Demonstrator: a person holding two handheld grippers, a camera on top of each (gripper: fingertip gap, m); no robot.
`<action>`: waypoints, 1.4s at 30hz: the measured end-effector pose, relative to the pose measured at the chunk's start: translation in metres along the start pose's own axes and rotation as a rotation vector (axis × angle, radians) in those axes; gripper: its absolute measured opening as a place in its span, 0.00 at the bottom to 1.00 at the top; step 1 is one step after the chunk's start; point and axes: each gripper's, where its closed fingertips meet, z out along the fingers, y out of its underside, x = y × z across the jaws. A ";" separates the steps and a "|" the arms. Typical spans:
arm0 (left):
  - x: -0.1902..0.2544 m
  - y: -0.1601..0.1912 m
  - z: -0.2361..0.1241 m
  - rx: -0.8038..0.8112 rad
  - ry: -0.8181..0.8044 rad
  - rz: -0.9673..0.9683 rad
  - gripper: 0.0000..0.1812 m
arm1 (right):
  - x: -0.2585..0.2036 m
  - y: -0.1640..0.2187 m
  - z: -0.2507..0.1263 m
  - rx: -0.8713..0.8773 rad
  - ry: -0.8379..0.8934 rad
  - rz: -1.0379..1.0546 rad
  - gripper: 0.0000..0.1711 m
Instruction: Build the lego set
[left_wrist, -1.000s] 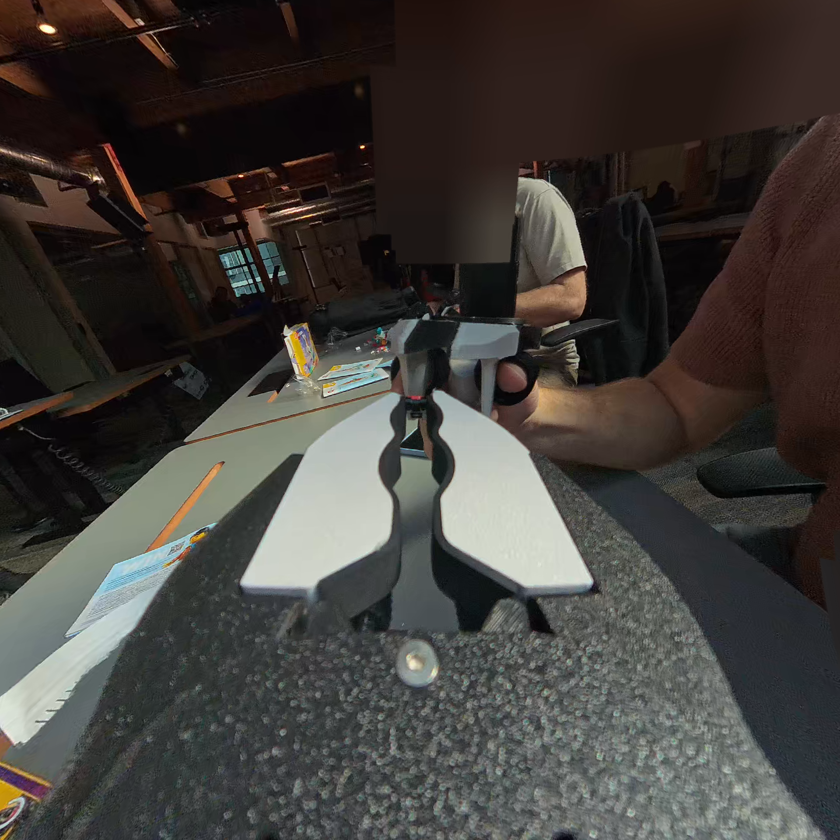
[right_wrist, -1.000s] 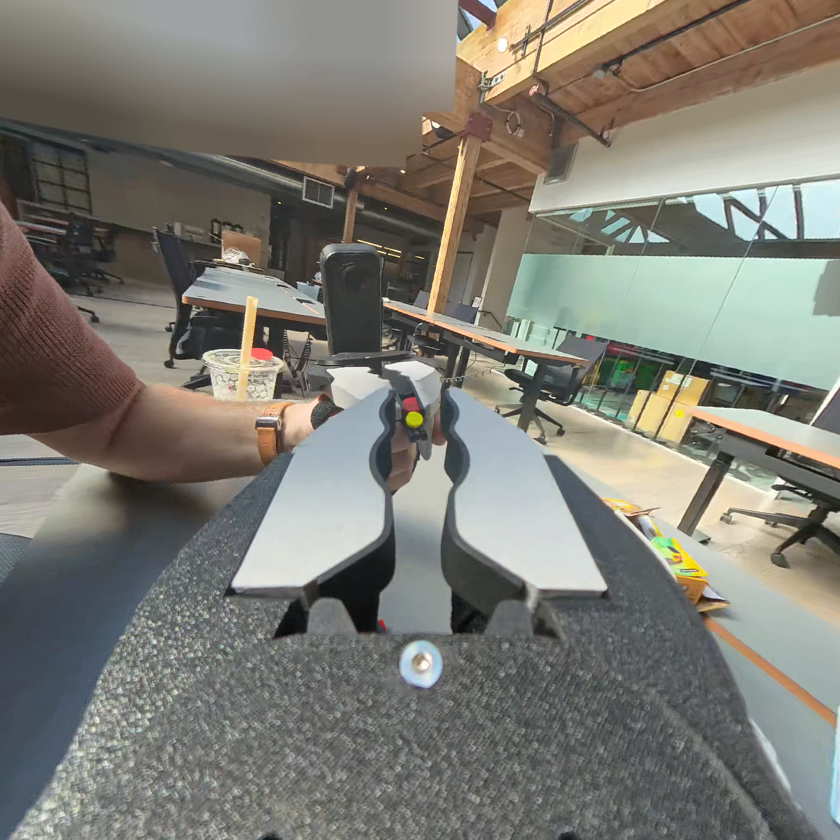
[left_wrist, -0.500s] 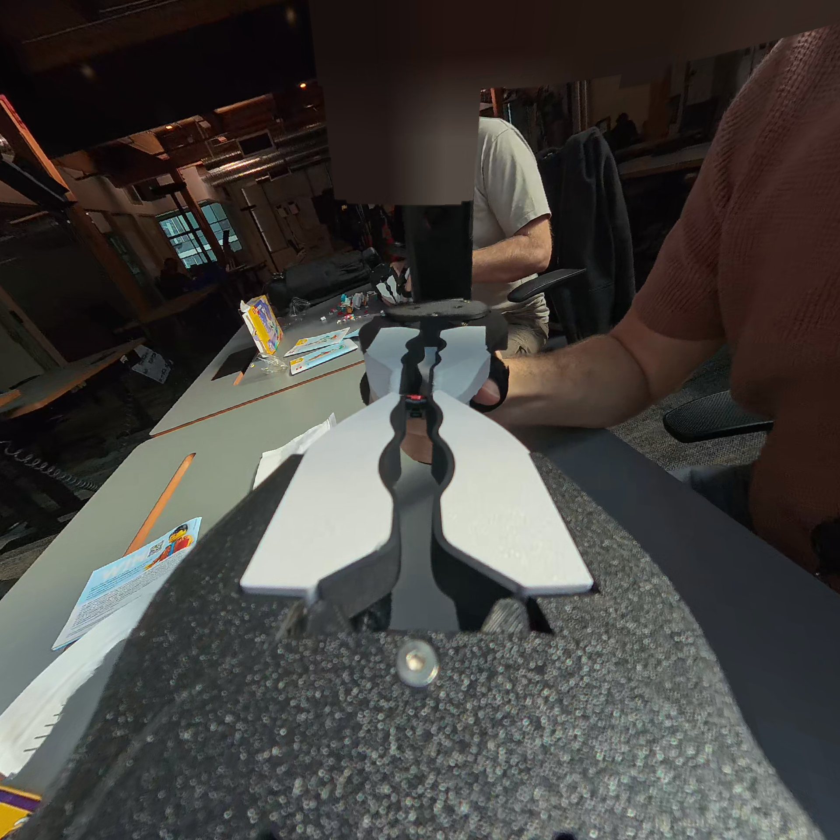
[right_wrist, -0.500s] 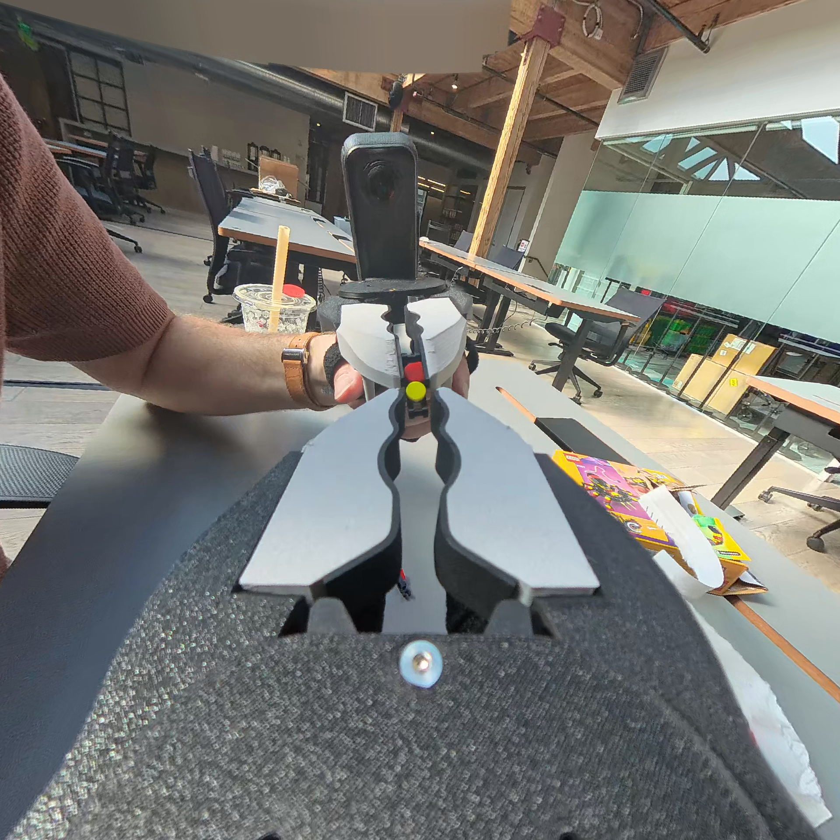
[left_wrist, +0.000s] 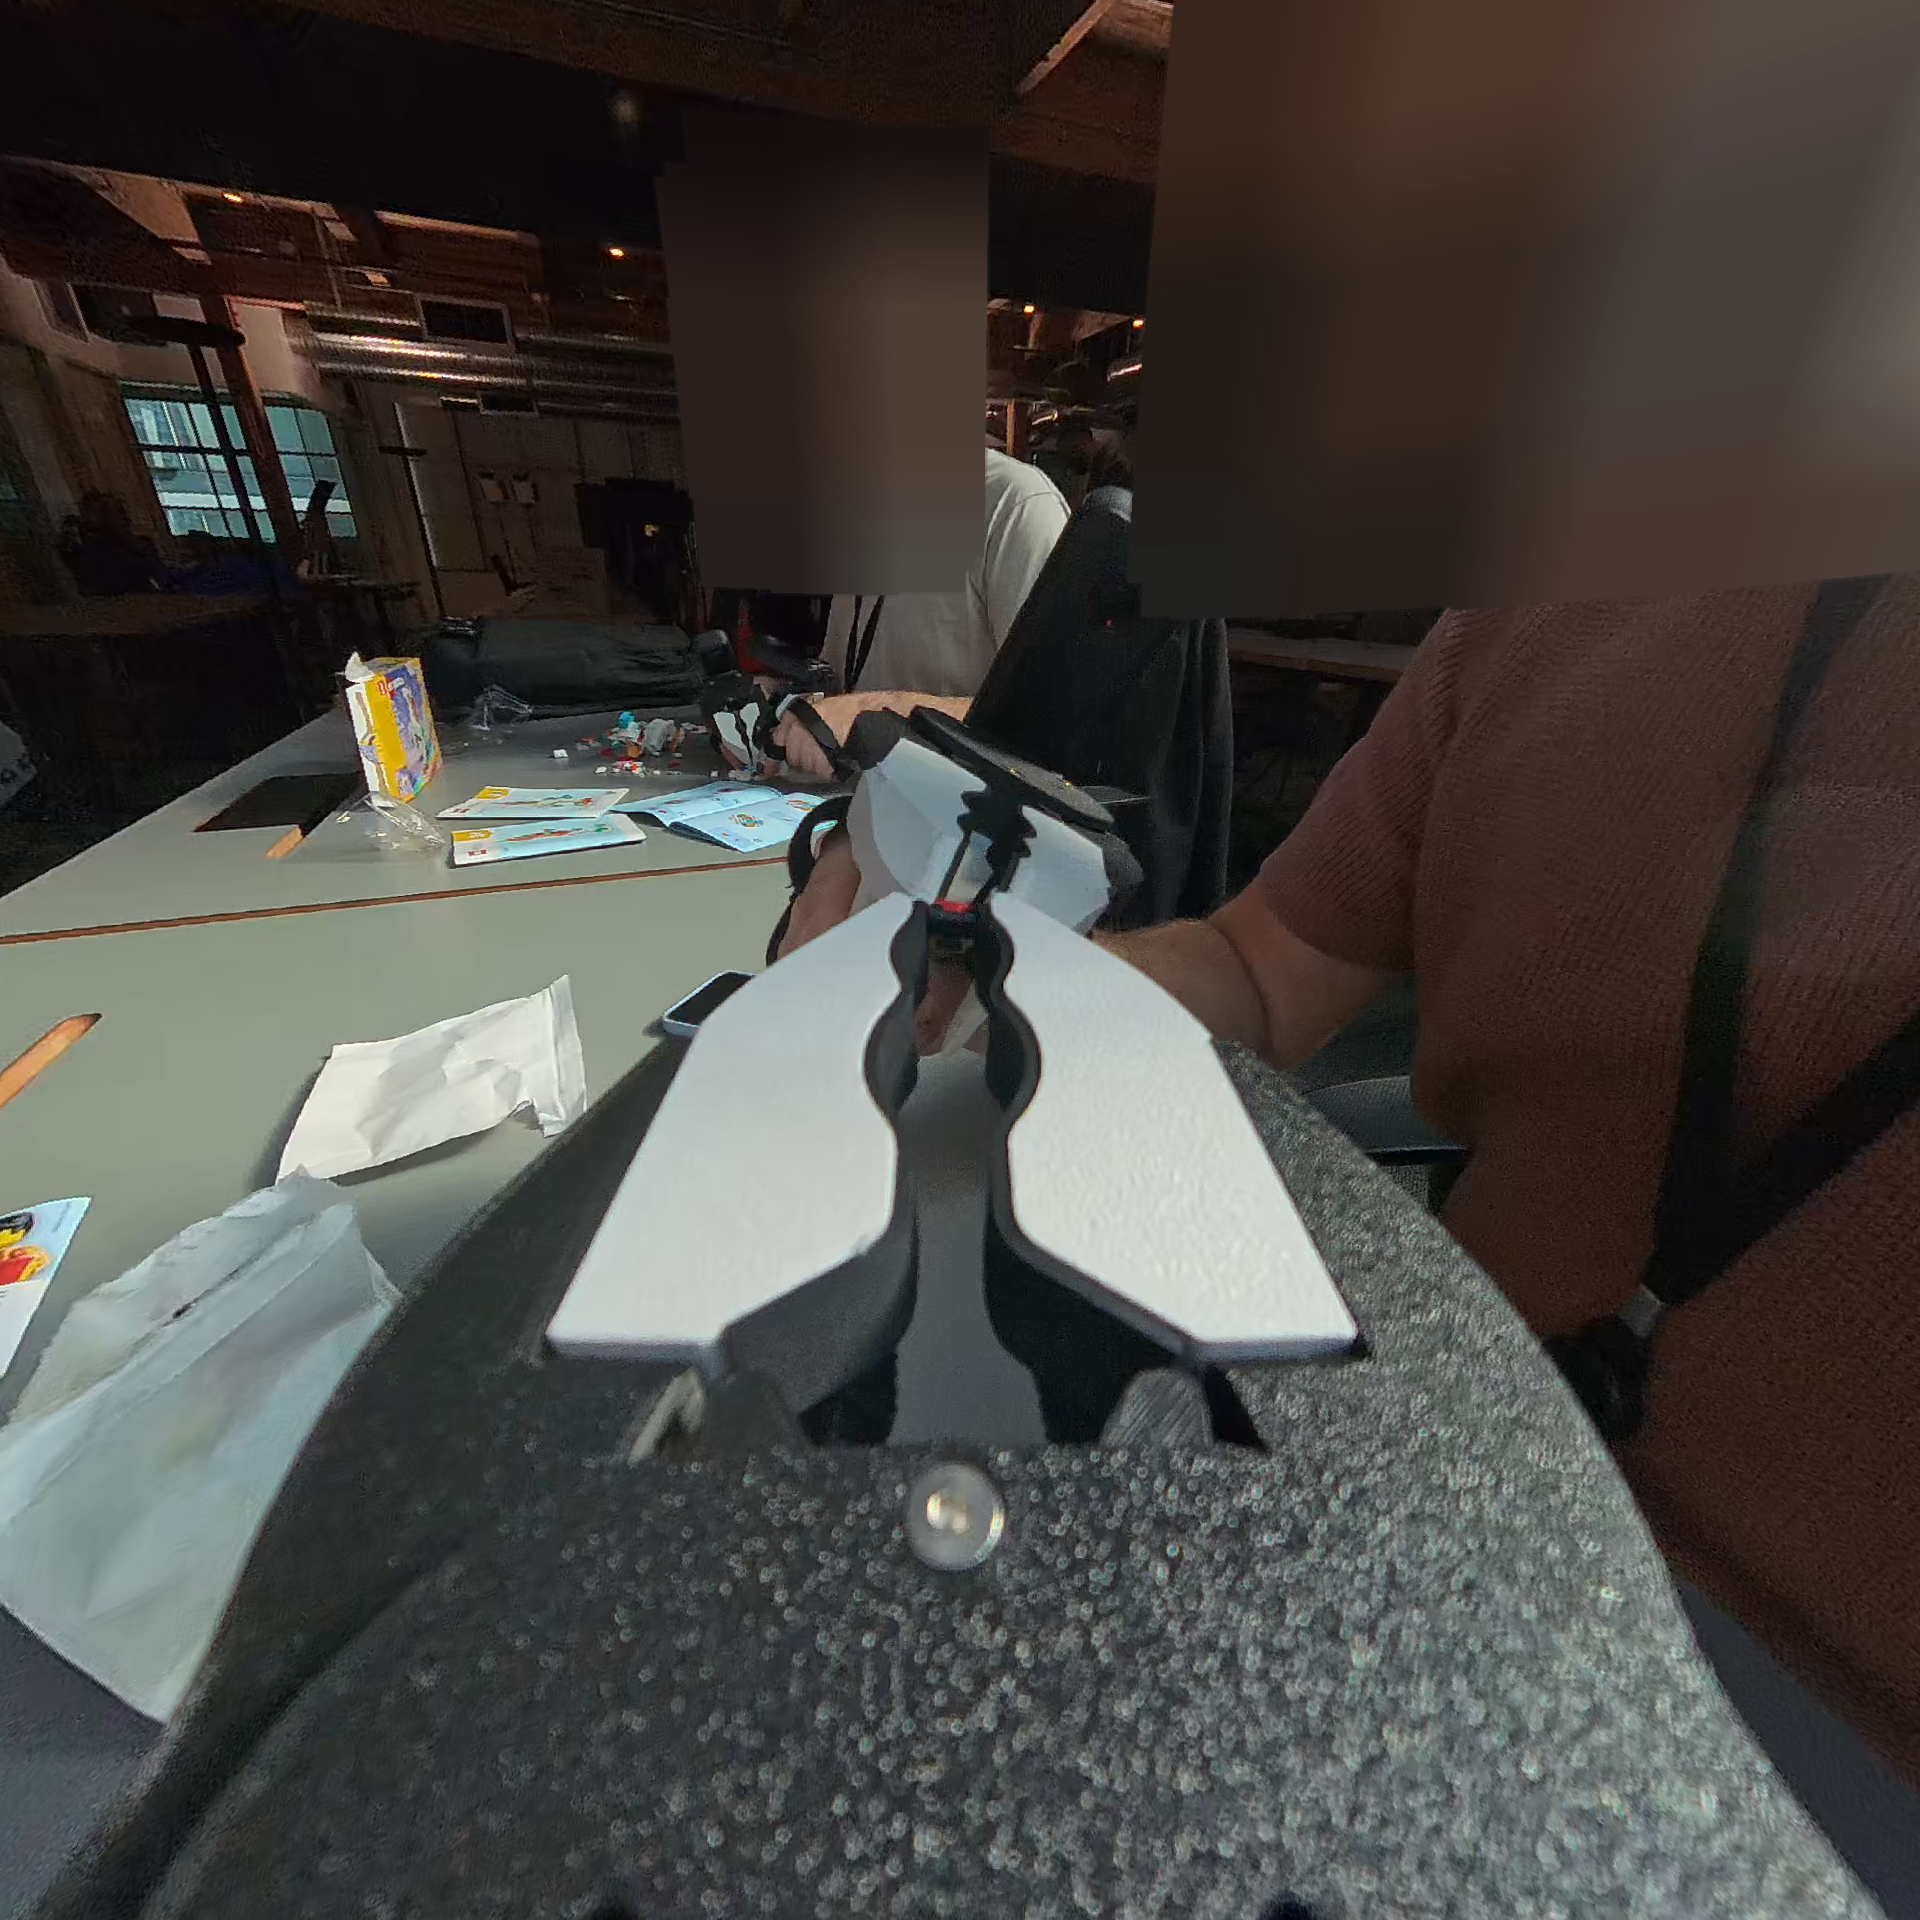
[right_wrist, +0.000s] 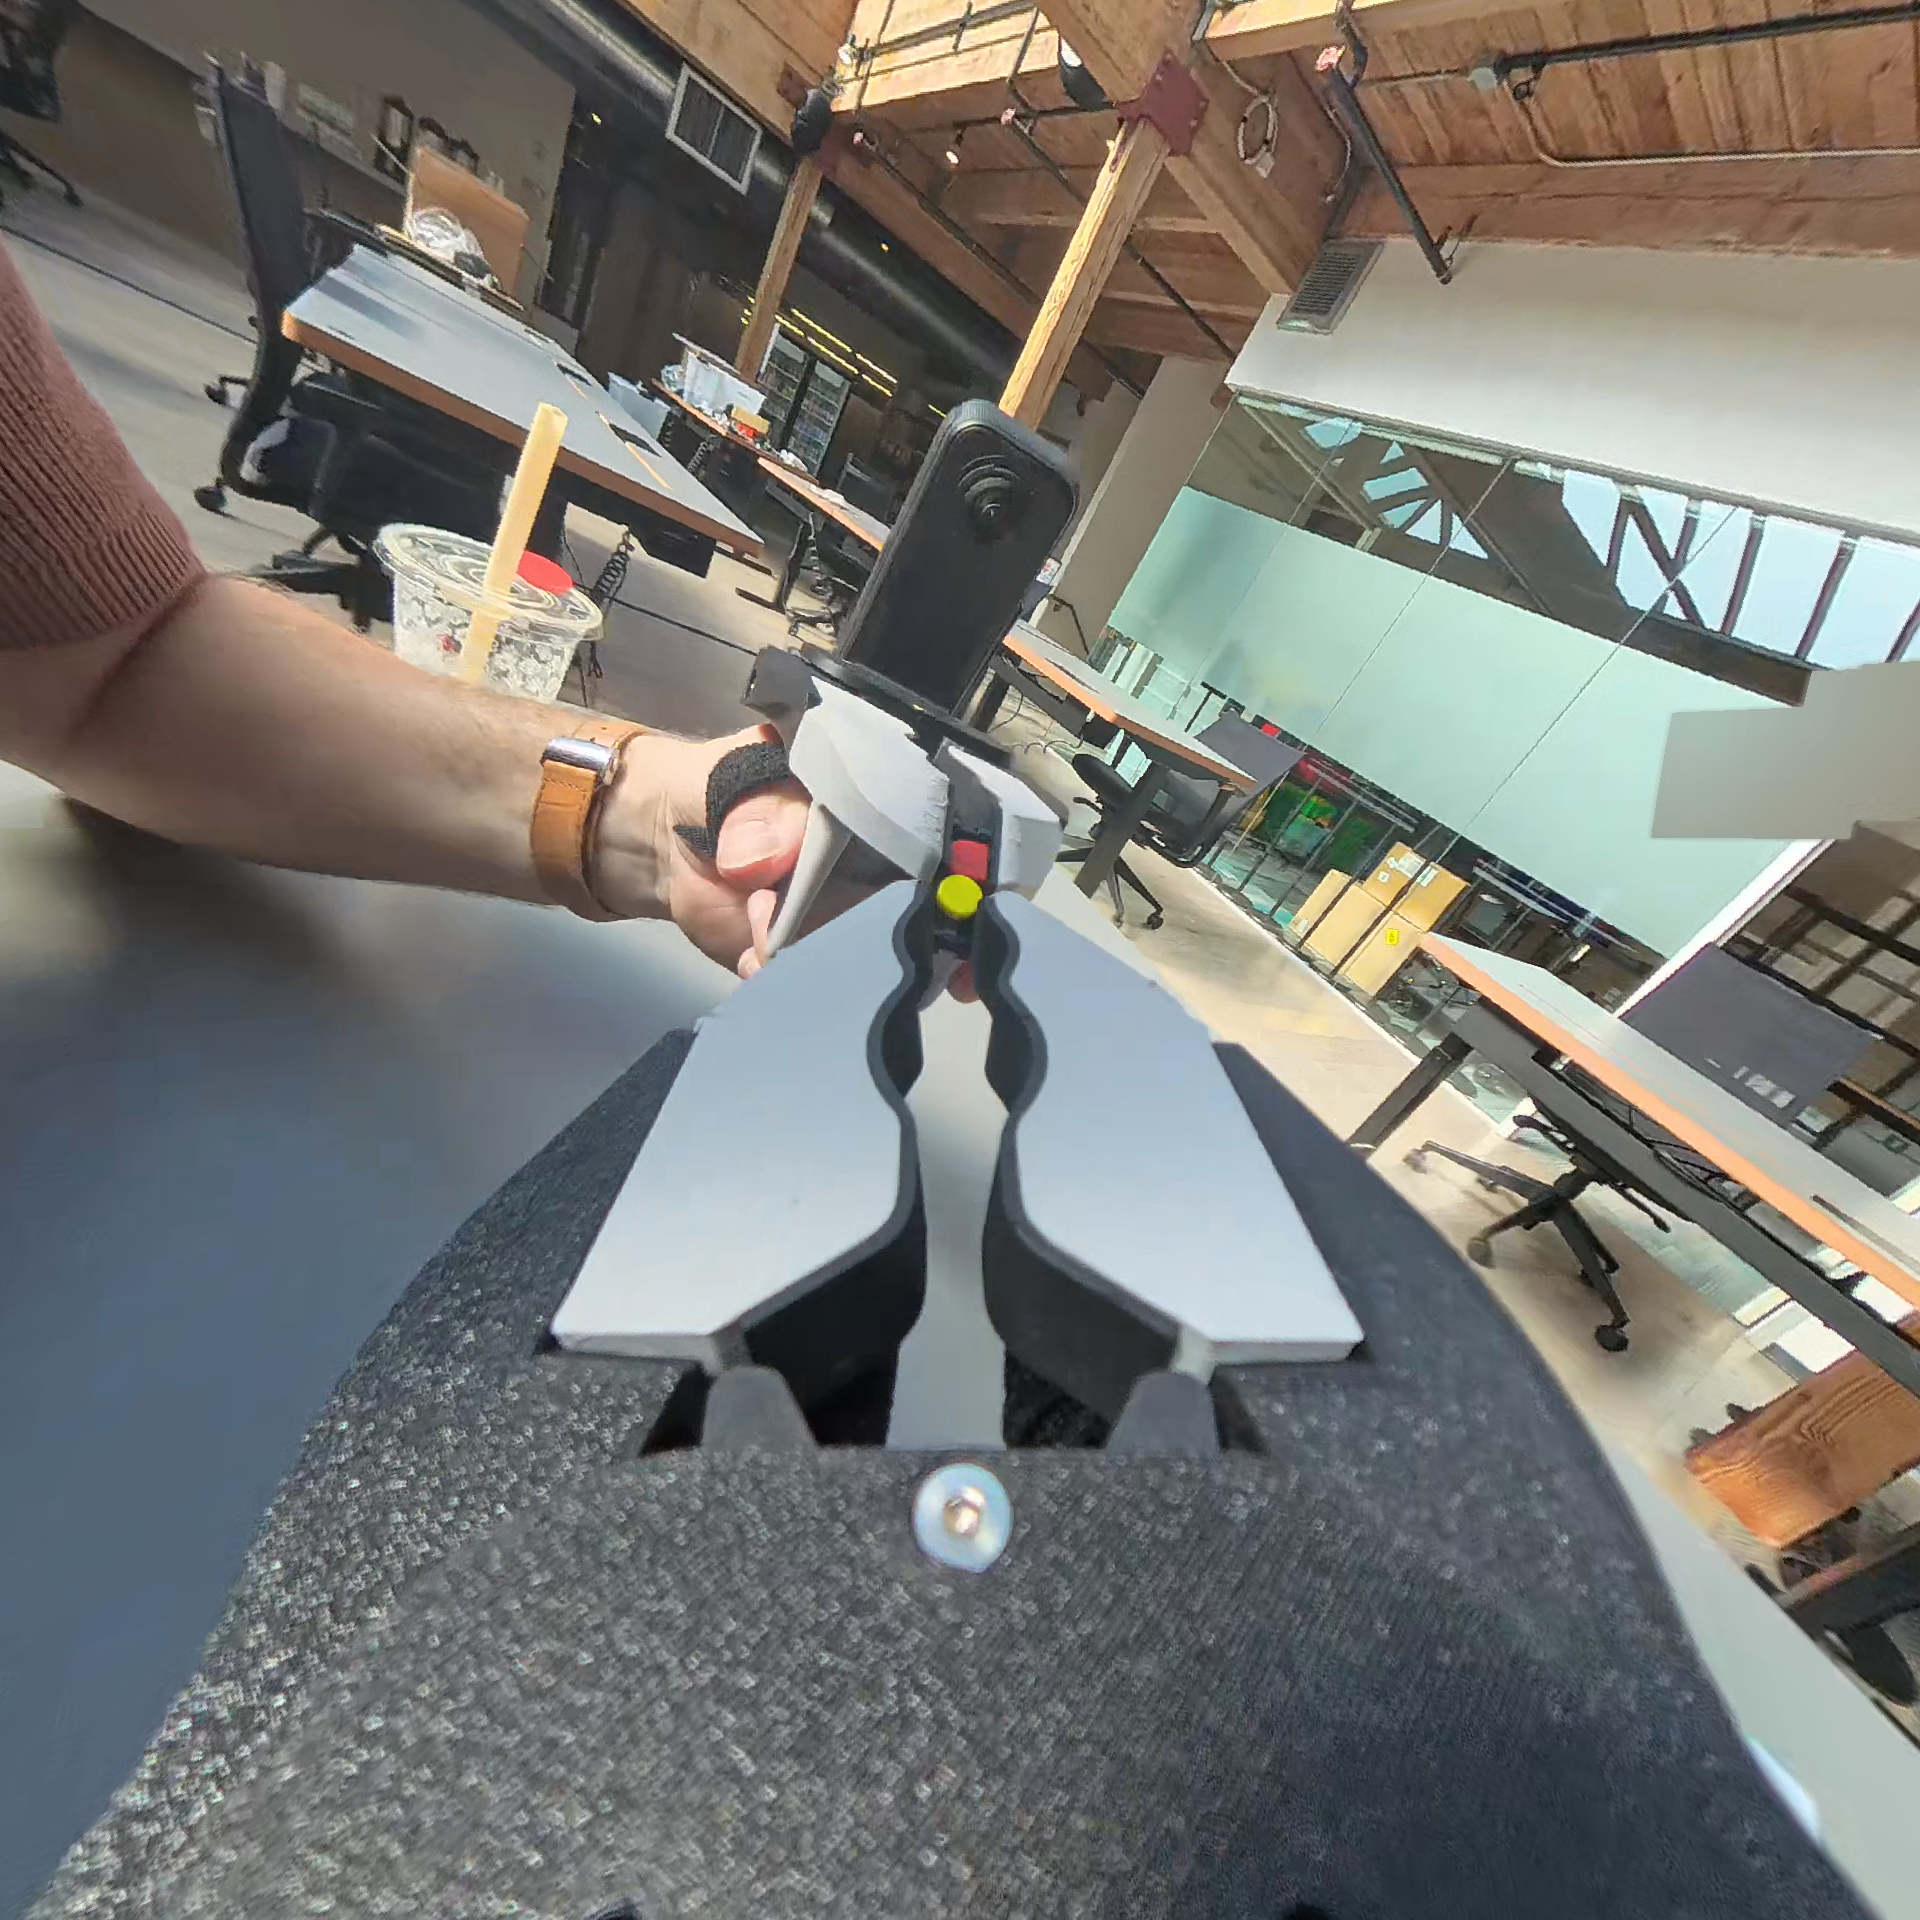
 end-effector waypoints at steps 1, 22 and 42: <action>0.001 0.000 0.000 0.012 0.008 -0.006 0.05 | -0.001 -0.001 0.000 0.027 -0.031 0.069 0.04; -0.028 0.021 -0.007 -0.197 -0.252 0.268 0.04 | 0.050 0.029 -0.004 0.302 -0.087 1.048 0.00; -0.026 0.010 -0.011 -0.057 -0.177 0.105 0.04 | 0.013 0.028 0.011 0.088 -0.101 0.528 0.06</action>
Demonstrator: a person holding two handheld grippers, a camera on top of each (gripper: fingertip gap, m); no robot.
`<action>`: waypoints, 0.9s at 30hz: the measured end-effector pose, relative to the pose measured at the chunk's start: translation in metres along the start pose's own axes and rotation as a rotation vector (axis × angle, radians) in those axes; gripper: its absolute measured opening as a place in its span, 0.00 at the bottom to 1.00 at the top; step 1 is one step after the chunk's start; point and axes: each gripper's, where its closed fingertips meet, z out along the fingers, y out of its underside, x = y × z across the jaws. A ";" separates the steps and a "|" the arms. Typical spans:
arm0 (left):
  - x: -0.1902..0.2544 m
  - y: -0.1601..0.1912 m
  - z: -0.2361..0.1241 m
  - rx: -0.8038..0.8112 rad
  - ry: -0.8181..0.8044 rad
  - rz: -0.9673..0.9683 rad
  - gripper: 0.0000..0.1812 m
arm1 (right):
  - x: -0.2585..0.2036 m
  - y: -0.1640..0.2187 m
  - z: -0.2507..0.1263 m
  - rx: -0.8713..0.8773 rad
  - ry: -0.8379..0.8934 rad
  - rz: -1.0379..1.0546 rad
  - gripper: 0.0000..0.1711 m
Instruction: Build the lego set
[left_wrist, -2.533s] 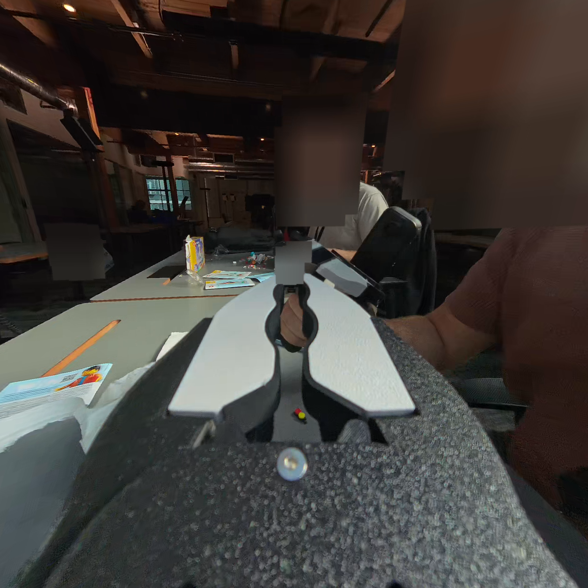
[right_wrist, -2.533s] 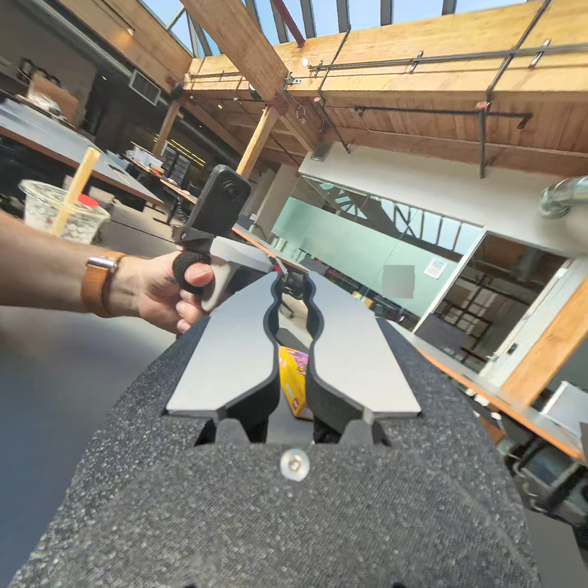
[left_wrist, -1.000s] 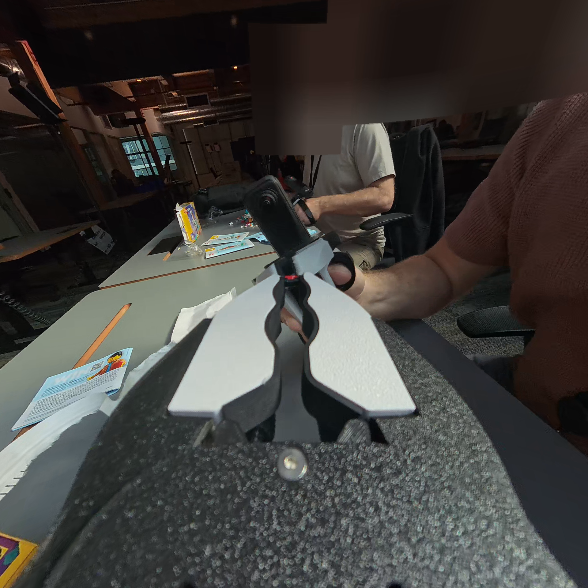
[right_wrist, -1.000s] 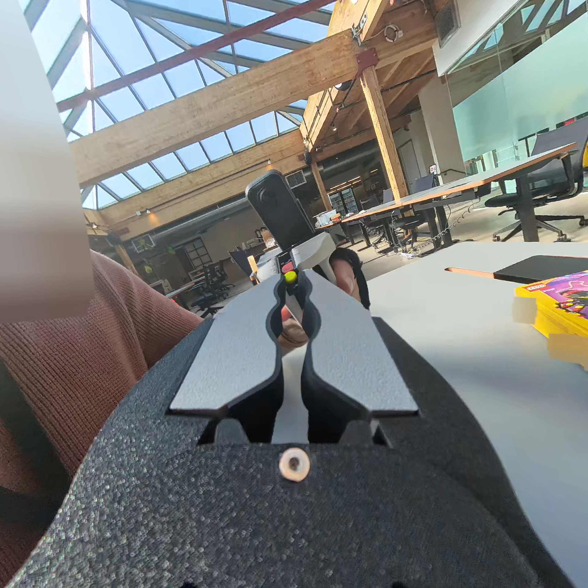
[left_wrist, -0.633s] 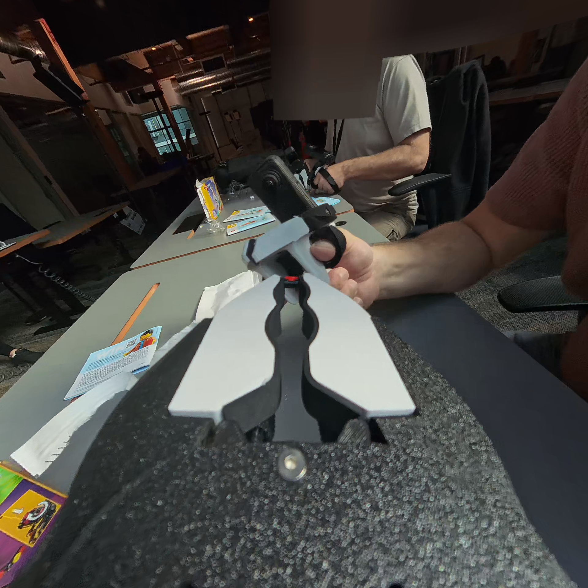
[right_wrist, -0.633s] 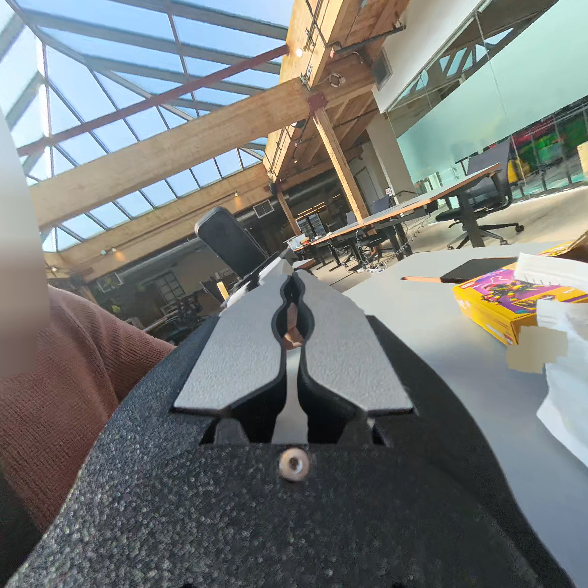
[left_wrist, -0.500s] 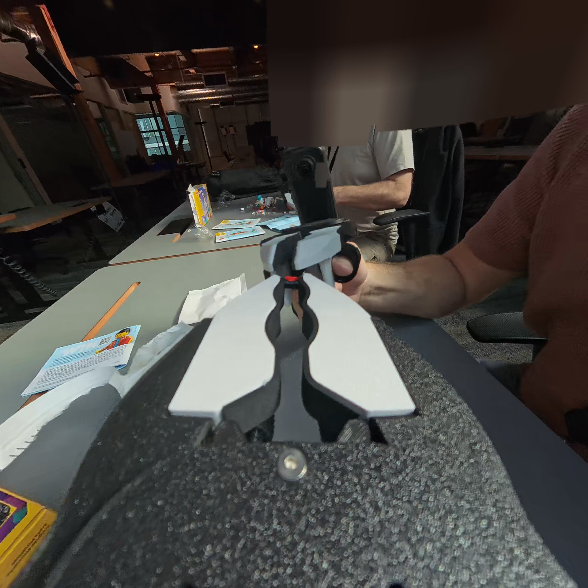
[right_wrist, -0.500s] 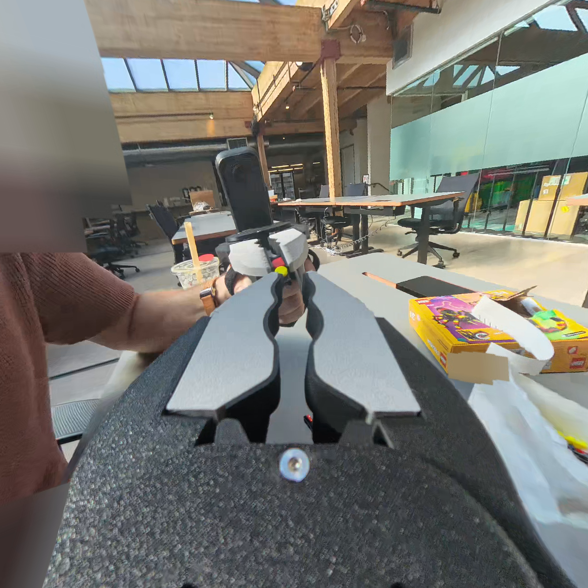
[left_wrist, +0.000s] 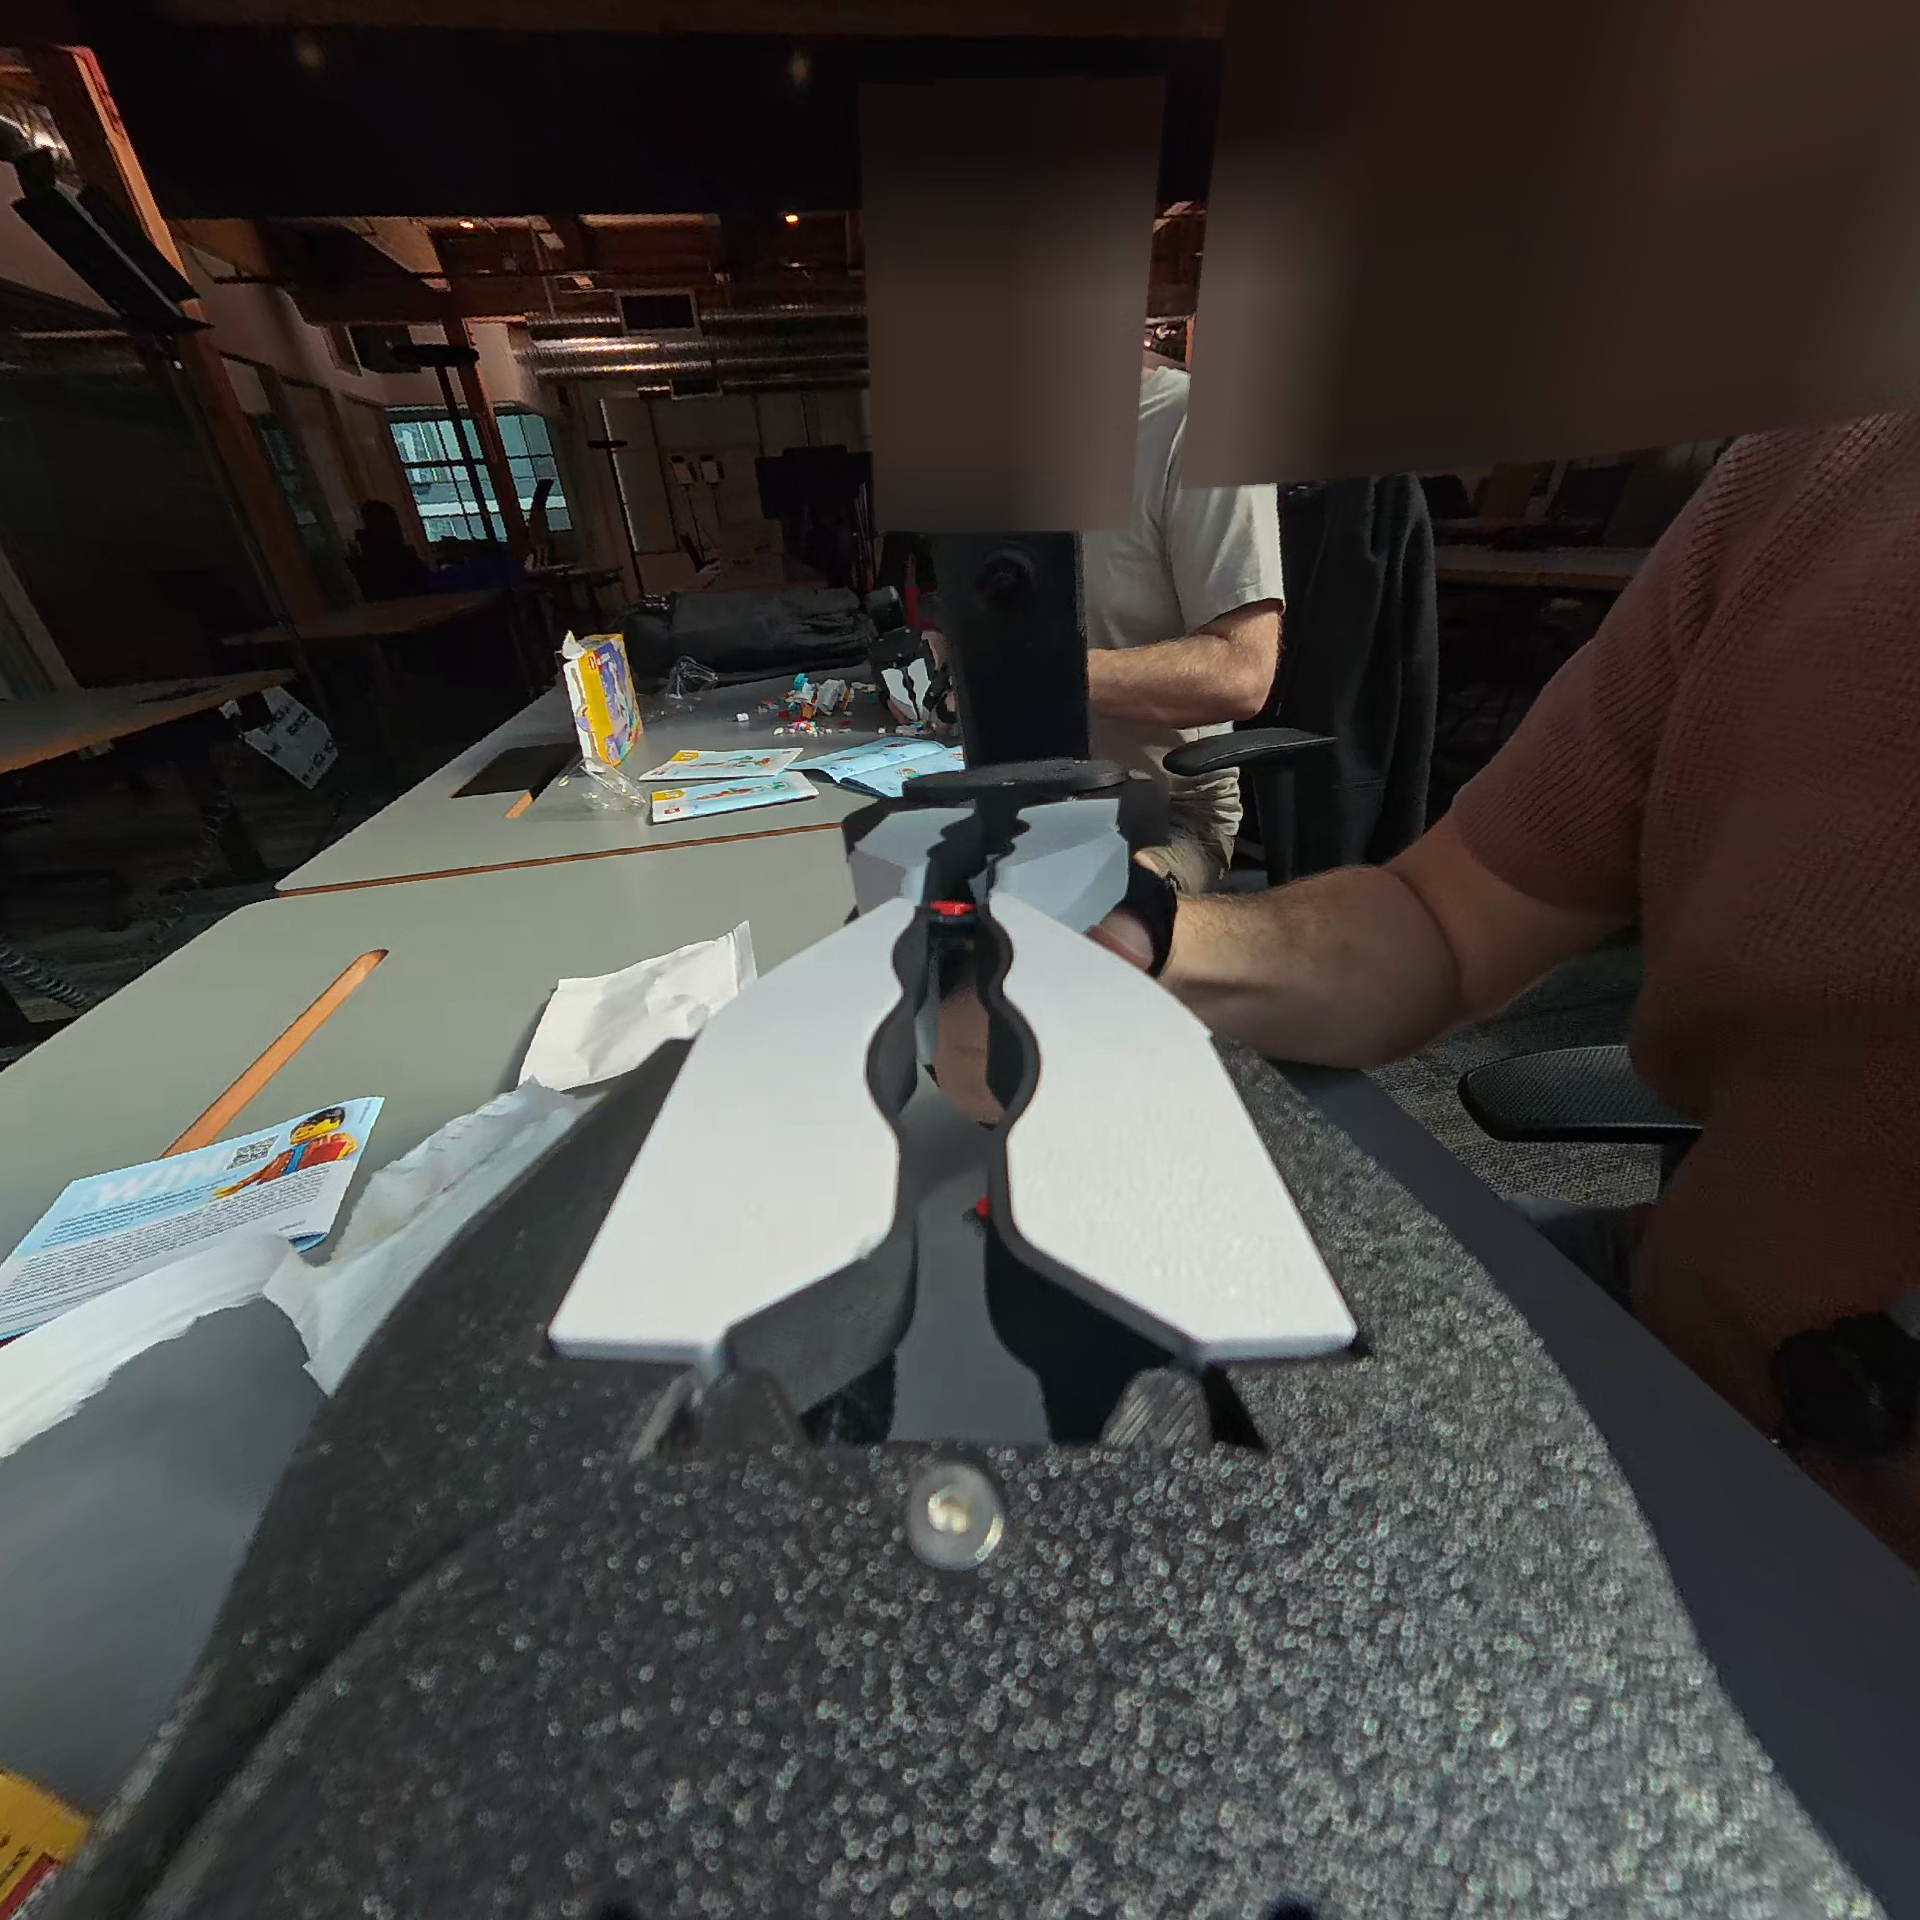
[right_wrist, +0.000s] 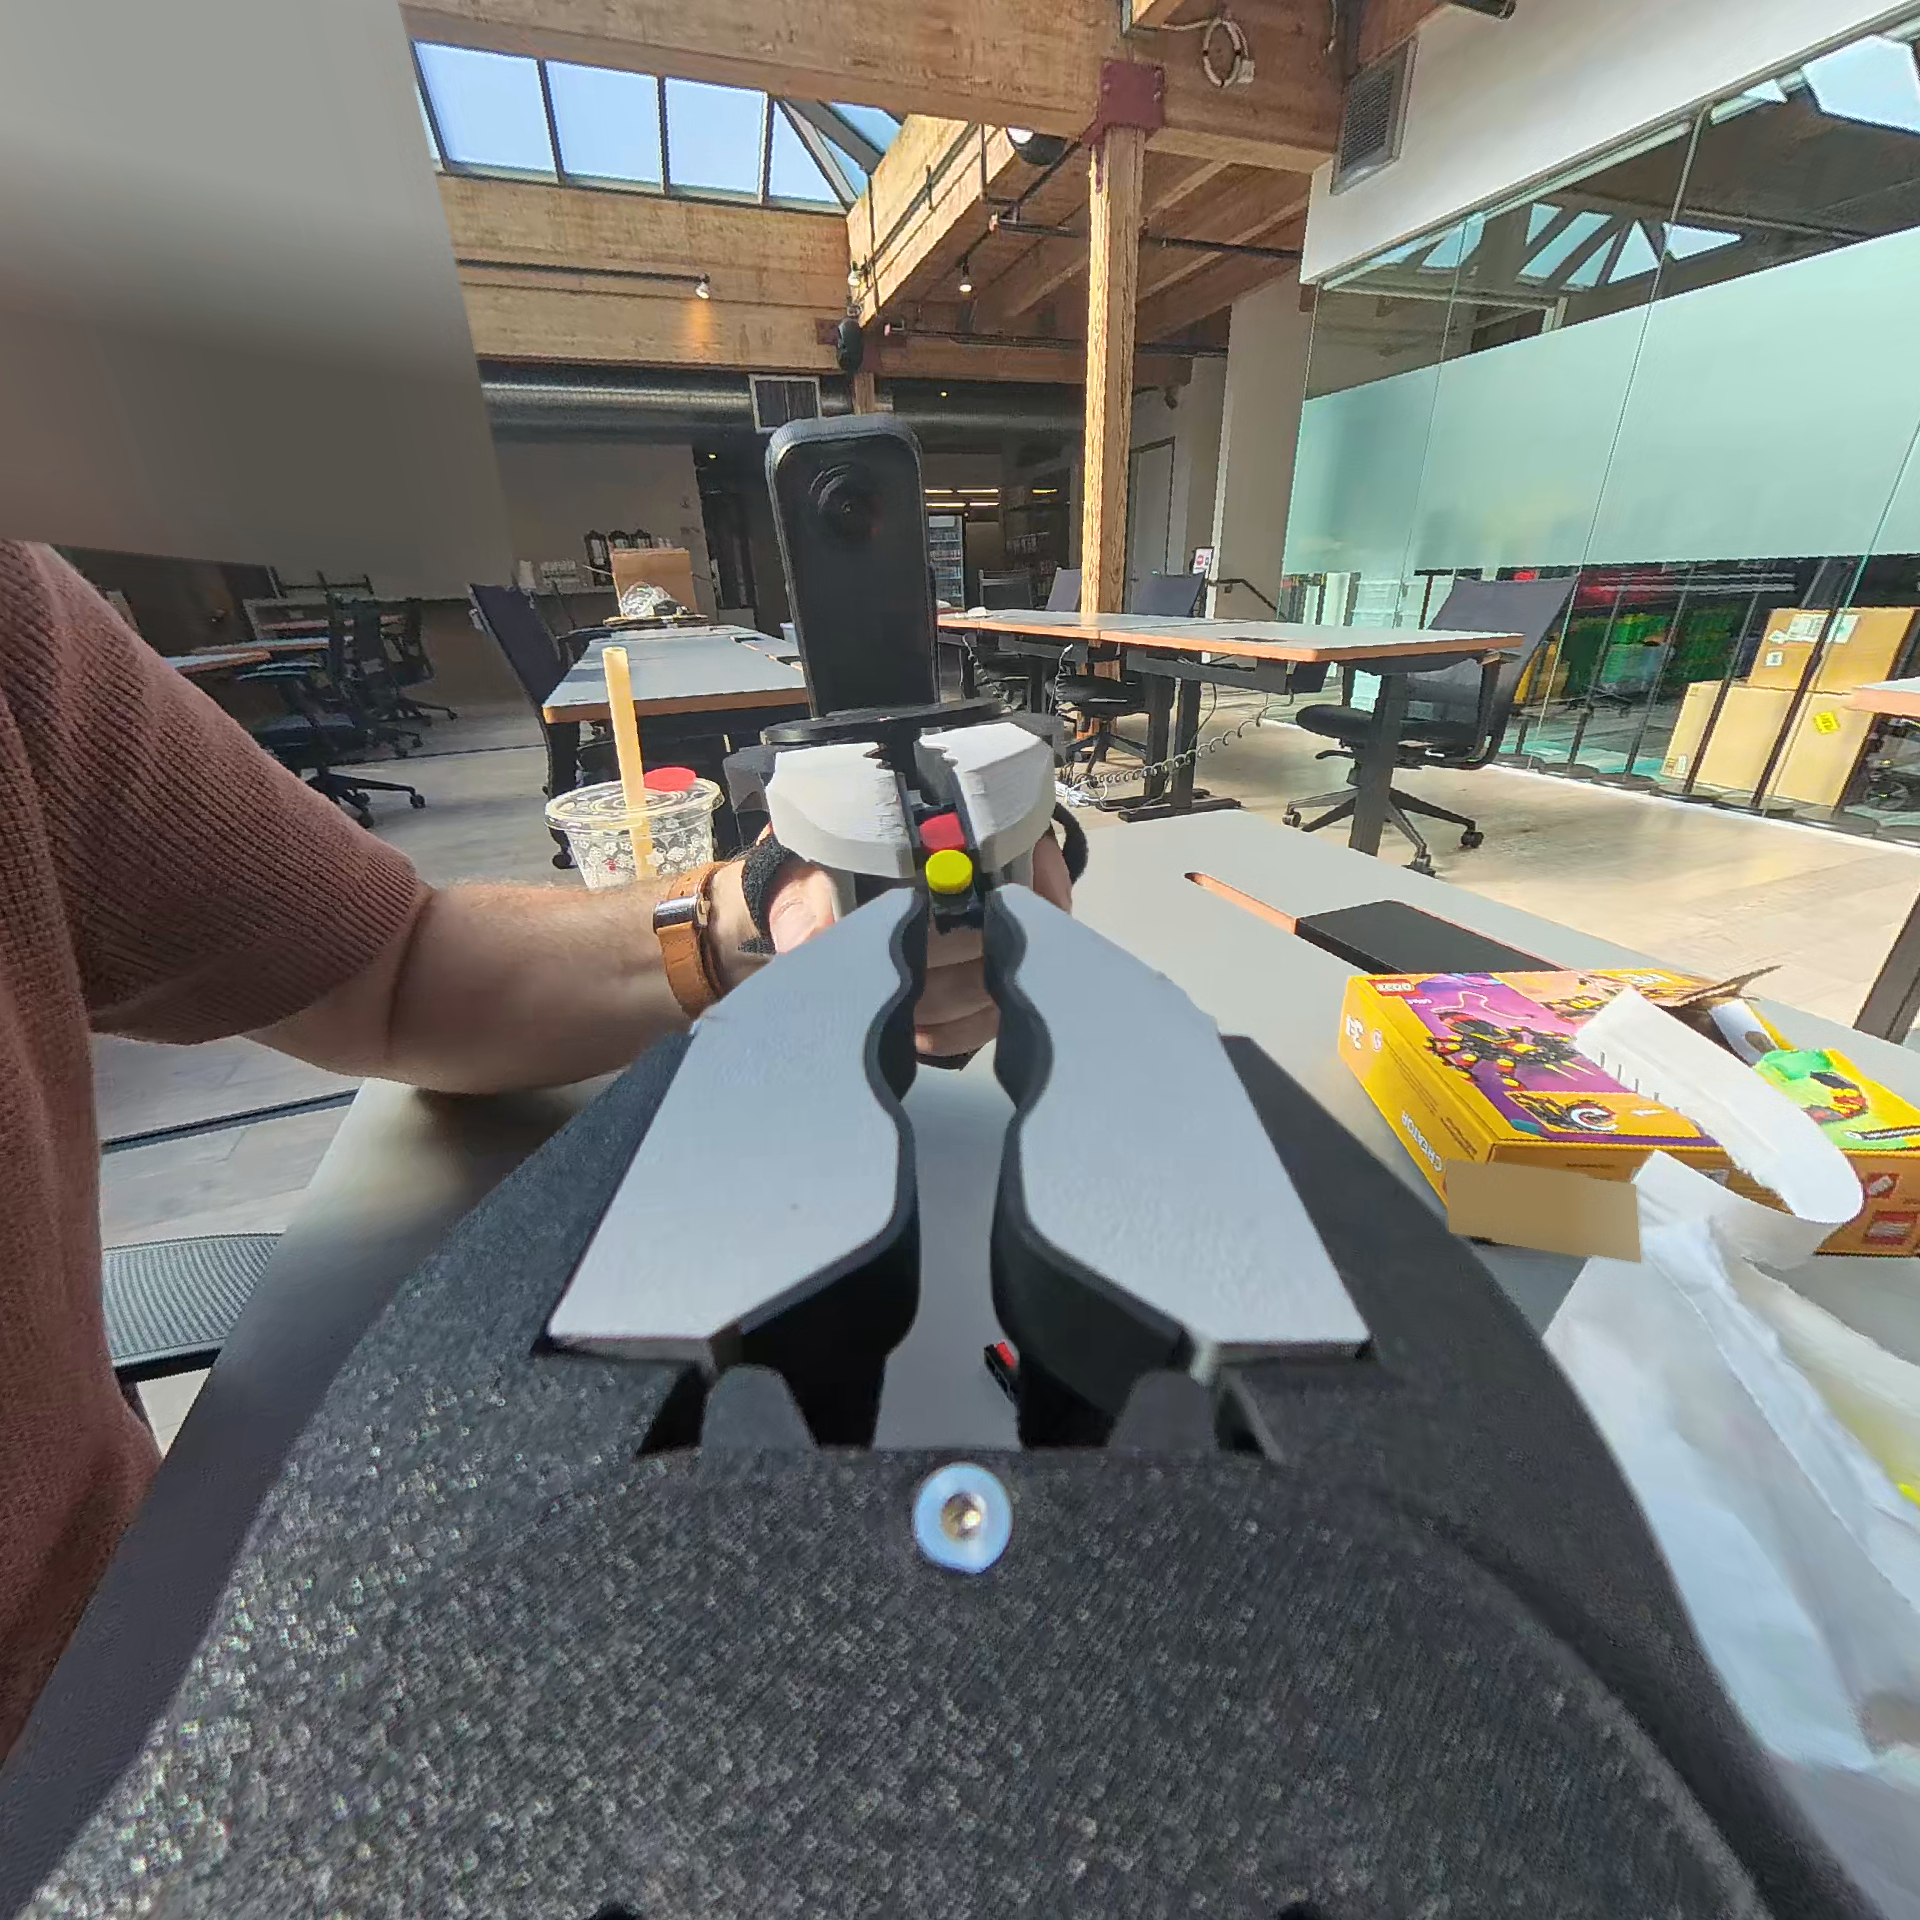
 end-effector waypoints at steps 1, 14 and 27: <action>0.001 0.000 0.000 0.002 0.005 -0.002 0.04 | 0.000 0.001 0.001 -0.004 0.004 -0.007 0.05; -0.015 0.057 -0.012 -0.545 -0.127 0.504 0.08 | 0.018 0.049 -0.010 -0.502 0.165 -0.569 0.04; -0.024 0.091 -0.012 -0.858 -0.180 0.725 0.05 | 0.027 0.074 -0.011 -0.724 0.253 -0.795 0.04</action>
